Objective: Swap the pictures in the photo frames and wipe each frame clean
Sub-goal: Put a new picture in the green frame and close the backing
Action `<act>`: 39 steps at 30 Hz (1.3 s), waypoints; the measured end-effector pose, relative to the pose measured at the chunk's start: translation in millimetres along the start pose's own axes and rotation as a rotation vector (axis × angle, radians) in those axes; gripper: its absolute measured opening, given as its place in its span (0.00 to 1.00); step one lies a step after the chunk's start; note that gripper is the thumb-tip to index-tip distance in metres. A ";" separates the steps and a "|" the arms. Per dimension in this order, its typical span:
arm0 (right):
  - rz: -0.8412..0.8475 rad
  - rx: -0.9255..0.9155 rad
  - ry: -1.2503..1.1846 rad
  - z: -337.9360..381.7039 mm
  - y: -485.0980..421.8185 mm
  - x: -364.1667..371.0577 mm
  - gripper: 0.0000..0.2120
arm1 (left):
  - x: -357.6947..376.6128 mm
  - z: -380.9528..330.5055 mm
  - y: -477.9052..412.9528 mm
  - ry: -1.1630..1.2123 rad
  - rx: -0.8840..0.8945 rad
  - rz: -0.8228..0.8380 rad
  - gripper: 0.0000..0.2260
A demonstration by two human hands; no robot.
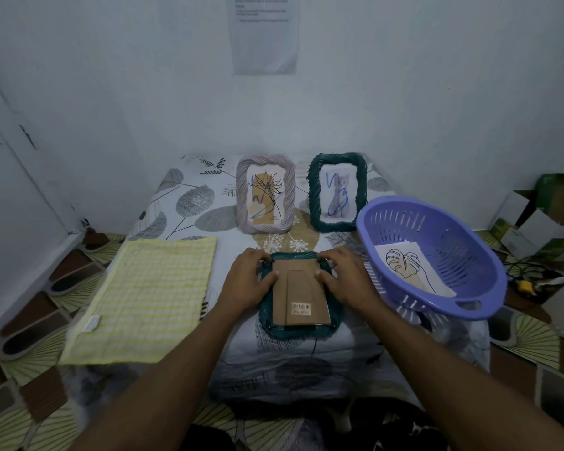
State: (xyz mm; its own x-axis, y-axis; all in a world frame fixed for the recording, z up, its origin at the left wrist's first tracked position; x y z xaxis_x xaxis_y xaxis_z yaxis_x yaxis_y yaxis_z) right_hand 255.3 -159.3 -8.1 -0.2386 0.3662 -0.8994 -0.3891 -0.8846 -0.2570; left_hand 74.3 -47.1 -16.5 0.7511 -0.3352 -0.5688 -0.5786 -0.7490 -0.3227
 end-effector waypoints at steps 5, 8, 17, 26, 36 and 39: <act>-0.033 -0.011 0.004 6.1 42.4 -11.7 0.12 | -7.7 -13.6 42.2 -0.010 0.023 0.003 0.10; -0.069 0.011 -0.001 5.9 71.2 -16.4 0.10 | -11.4 -20.6 72.4 0.016 0.021 0.001 0.10; -0.088 0.060 0.001 15.1 117.8 -12.9 0.14 | -9.5 -38.6 117.1 0.057 -0.092 -0.071 0.14; -0.086 0.163 -0.067 17.4 121.1 -5.3 0.15 | -1.3 -32.7 116.2 0.112 -0.173 -0.083 0.13; -0.102 0.164 -0.093 18.2 120.7 -10.0 0.14 | -4.0 -32.4 115.3 0.075 -0.142 -0.061 0.12; -0.108 0.164 -0.086 19.0 120.9 -10.1 0.11 | -4.4 -31.9 114.7 0.088 -0.146 -0.067 0.11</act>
State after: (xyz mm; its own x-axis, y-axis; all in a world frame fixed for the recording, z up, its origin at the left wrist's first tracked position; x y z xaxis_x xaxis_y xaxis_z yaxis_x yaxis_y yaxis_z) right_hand 193.8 -264.5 -23.4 -0.2594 0.4861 -0.8345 -0.5549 -0.7823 -0.2831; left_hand 14.7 -149.8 -26.8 0.8150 -0.3253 -0.4796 -0.4786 -0.8444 -0.2407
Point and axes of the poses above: each hand's wrist, its own y-axis away from the middle knuckle, its own x-axis out of the palm, z = x × y, the point moved 4 cm from there along -y, towards the middle knuckle, and after that the axes turned 13 degrees about y, right-handed, at the moved point
